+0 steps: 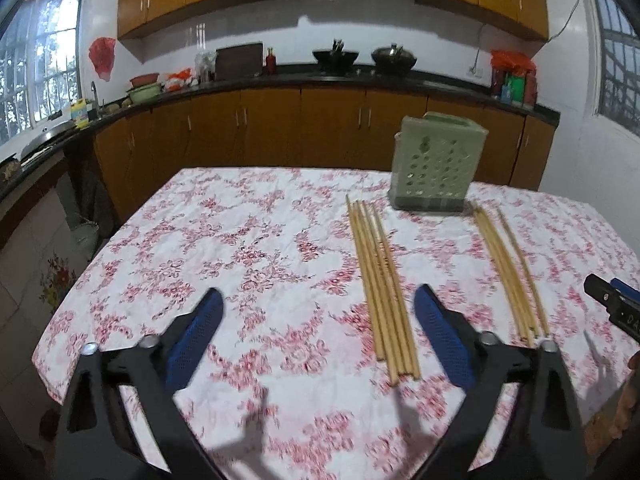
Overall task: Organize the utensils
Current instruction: 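Grasp one wooden chopstick with the right tool while the left tool grasps another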
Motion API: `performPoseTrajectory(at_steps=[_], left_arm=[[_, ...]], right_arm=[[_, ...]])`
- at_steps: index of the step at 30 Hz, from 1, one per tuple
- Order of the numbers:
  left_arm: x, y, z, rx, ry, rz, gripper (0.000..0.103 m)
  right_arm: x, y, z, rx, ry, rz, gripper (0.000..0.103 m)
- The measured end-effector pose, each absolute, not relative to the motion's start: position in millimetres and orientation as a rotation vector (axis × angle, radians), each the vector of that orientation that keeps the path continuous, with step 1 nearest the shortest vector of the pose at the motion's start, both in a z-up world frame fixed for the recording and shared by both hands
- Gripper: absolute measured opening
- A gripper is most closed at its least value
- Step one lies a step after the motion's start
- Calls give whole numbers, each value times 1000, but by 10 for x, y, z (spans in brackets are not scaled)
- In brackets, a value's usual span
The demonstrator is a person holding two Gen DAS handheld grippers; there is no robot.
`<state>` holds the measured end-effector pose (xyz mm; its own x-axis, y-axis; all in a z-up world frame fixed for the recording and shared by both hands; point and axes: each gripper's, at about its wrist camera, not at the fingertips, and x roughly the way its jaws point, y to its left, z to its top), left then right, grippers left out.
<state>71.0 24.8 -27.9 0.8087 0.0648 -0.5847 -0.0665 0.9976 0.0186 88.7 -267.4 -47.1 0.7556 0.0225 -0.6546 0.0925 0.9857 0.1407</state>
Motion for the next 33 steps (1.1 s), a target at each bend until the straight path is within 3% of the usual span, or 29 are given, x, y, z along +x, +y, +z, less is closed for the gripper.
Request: performPoseTrajectory(at_steps=[5,12,16,26,33], left_arm=[[1079,308,-473,-53,732,35,65],[1300,246,-690,-57,817,-1,50],[1373,206,-791,-71,856,-43,44],[1474,110,-895,-51,907,-86,27],[1511,151,-901,-34,915,-63,26]], right_arm=[[1320,-2725,-711,219,829,-13,33],[1673,-2625,-949,202,924,10,22],[1717,-2618,-966,152,919,-12,8],[1727,-2687,-958,162,913,-21,8],[1736,-2677,-945,152,915,-35,8]])
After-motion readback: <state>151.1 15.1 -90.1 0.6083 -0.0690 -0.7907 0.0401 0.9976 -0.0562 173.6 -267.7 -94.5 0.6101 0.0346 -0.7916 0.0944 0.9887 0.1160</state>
